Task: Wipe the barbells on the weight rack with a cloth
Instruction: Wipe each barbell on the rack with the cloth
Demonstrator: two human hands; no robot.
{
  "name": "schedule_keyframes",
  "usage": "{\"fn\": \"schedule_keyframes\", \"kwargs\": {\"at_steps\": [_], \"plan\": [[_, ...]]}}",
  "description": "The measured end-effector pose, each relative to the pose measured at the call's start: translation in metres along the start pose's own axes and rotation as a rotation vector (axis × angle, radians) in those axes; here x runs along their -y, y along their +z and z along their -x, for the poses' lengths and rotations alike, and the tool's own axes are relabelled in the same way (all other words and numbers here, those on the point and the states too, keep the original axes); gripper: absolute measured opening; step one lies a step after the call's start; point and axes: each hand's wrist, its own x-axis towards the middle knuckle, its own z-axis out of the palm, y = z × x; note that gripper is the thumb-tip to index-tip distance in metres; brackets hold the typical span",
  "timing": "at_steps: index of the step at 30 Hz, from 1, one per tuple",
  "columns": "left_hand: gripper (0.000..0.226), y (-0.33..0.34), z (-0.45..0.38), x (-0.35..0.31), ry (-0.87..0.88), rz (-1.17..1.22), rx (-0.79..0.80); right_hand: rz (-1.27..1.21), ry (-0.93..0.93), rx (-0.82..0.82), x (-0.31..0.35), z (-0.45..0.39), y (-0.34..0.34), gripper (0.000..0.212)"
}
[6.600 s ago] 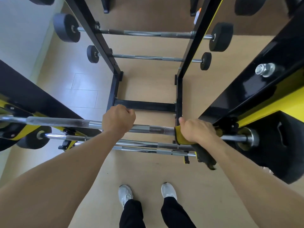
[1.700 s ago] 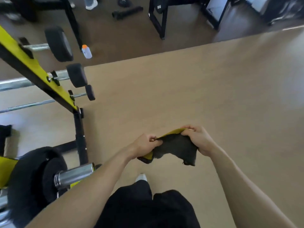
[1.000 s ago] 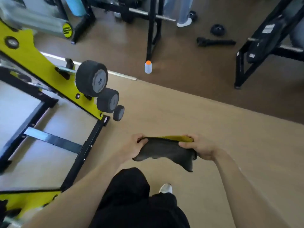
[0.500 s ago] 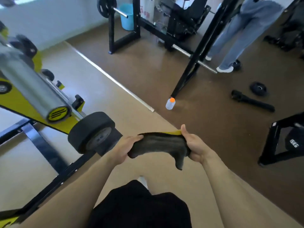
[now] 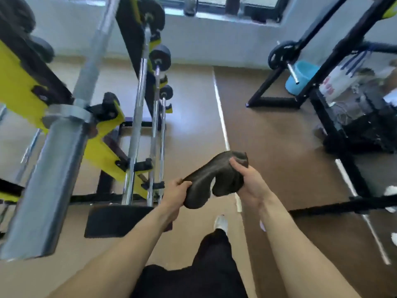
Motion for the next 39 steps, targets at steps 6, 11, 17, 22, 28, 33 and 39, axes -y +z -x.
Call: {"fn": "schedule_keyframes", "kwargs": {"at_steps": [6, 11, 17, 22, 28, 33, 39], "plan": [[0.016, 0.035, -0.038, -0.047, 0.089, 0.102, -0.360, 0.293, 0.078, 0.226, 0.100, -0.107, 0.008, 0.033], [0.012, 0.041, -0.057, -0.085, 0.071, 0.247, -0.545, 0.410, 0.131, 0.438, 0.162, -0.162, 0.052, 0.020], [0.015, 0.018, -0.087, -0.136, 0.102, 0.387, -0.645, 0.372, 0.216, 0.527, 0.199, -0.193, 0.135, 0.021], [0.016, -0.004, -0.105, -0.180, 0.160, 0.536, -0.578, 0.247, 0.289, 0.699, 0.232, -0.195, 0.192, 0.025], [0.021, -0.022, -0.103, -0.220, 0.245, 0.736, -0.522, 0.162, 0.383, 1.102, 0.265, -0.189, 0.257, 0.046], [0.020, -0.024, -0.090, -0.237, 0.305, 0.678, -0.693, 0.220, 0.442, 1.417, 0.276, -0.180, 0.307, 0.024], [0.018, -0.009, -0.078, -0.250, 0.212, 0.430, -0.931, 0.891, -0.074, 1.548, 0.265, -0.194, 0.357, 0.023]]}}
